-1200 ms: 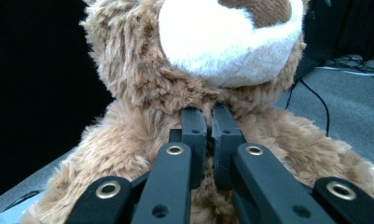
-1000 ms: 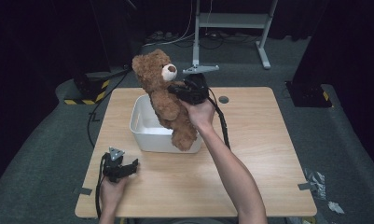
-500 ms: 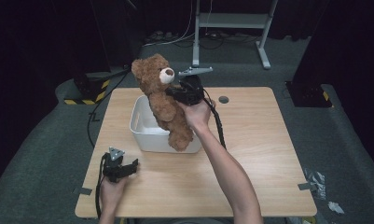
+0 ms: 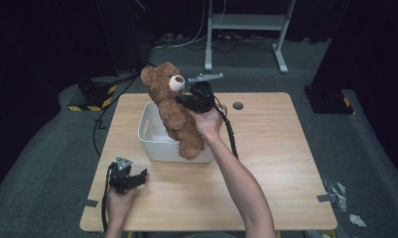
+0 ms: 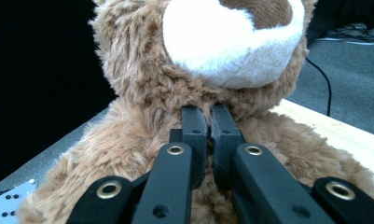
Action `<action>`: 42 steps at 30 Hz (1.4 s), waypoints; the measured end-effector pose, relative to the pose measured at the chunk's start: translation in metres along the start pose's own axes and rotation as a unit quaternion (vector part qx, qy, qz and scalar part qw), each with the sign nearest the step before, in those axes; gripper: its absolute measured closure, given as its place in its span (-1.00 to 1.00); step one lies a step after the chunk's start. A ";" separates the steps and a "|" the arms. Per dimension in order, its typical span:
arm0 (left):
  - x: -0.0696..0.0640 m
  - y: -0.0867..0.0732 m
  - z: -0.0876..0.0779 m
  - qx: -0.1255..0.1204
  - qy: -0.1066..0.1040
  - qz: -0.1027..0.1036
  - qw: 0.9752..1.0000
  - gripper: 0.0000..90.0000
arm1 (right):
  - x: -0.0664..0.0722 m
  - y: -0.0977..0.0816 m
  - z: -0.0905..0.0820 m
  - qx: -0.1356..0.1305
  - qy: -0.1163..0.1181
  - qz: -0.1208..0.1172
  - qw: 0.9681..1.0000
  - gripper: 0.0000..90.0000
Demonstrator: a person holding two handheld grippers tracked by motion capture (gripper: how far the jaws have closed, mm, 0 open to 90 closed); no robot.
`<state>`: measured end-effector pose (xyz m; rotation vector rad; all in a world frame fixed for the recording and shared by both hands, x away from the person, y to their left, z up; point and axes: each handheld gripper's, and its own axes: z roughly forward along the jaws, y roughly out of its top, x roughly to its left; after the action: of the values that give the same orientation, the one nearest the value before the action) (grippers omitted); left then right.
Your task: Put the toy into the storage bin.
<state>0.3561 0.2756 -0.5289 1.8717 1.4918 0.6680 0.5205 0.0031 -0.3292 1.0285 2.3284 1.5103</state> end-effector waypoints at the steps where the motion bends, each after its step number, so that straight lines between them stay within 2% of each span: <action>1: 0.000 0.000 0.000 0.000 0.000 0.000 1.000 -0.46 | -0.001 -0.001 0.001 0.000 0.000 0.001 1.000 0.94; 20: 0.000 0.000 0.000 0.000 0.000 0.000 1.000 -0.46 | -0.008 -0.008 0.014 0.018 -0.012 0.012 1.000 0.94; 42: 0.000 0.000 0.000 0.002 0.001 0.001 1.000 -0.46 | -0.008 -0.013 0.024 0.040 -0.021 0.003 0.999 0.95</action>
<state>0.3559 0.2755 -0.5286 1.8765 1.4924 0.6686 0.5322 0.0123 -0.3536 1.0773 2.3766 1.3931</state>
